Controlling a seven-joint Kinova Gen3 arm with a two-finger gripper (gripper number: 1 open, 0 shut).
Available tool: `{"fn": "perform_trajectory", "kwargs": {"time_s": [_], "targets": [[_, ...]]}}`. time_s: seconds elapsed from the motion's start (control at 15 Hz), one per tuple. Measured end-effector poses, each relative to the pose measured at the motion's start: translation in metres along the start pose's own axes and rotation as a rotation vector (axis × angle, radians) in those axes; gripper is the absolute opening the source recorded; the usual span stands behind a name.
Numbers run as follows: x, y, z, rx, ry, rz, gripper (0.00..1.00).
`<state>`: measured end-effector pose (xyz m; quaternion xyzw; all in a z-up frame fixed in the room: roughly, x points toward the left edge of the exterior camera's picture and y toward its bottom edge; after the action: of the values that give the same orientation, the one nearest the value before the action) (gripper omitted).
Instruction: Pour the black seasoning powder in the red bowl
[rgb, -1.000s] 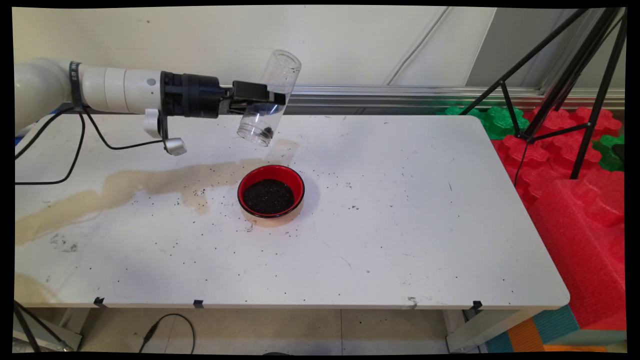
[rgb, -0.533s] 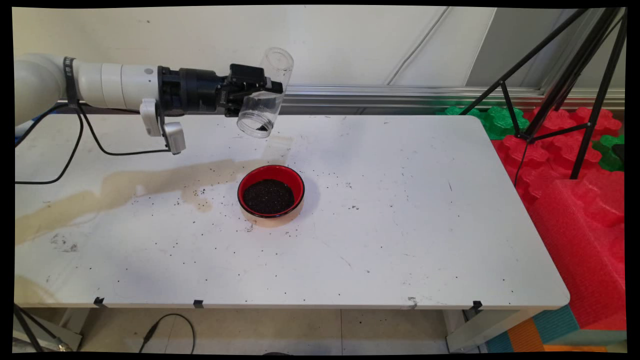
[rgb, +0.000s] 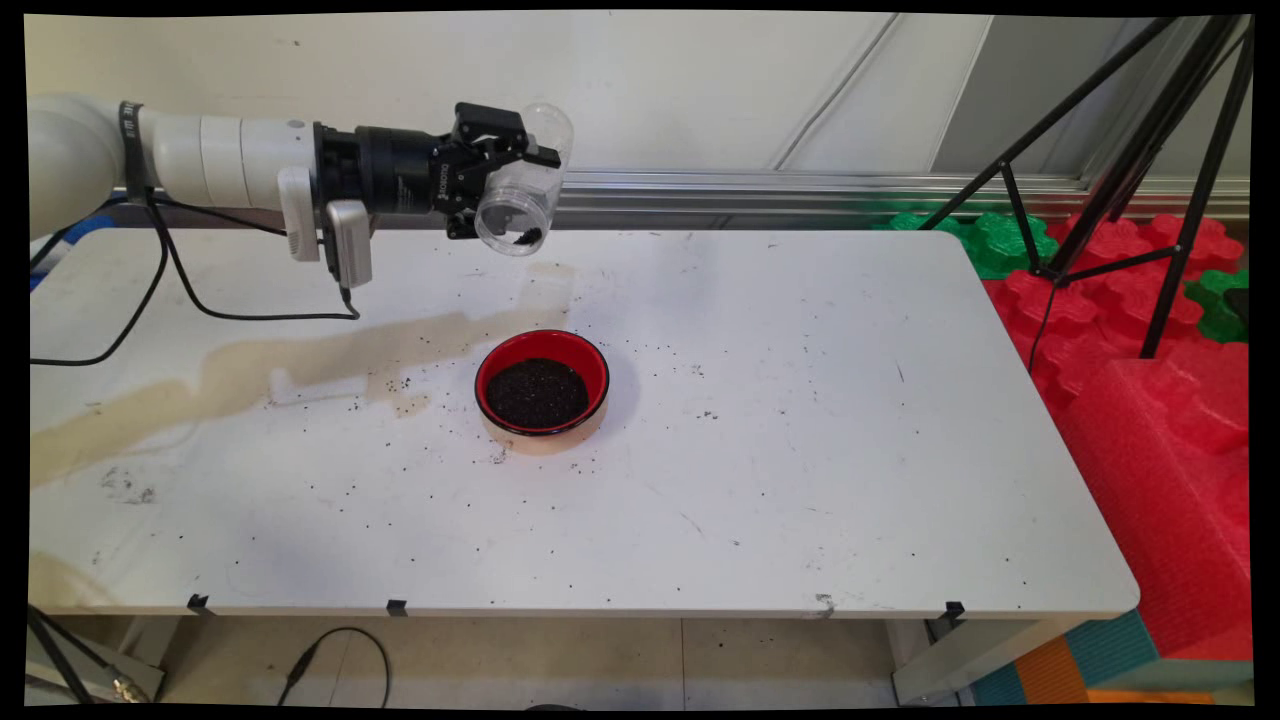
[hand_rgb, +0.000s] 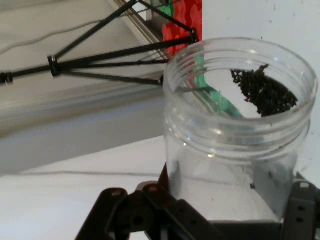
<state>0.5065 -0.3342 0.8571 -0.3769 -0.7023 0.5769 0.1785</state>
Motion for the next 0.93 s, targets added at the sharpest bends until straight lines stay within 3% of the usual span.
{"fn": "perform_trajectory", "kwargs": {"time_s": [0.33,0.93], "targets": [[-0.0038,-0.0037,-0.0014,-0.018,-0.010,-0.204,0.00],[-0.0103,-0.0091,-0.0035,-0.034,-0.012,-0.490,0.00]]}}
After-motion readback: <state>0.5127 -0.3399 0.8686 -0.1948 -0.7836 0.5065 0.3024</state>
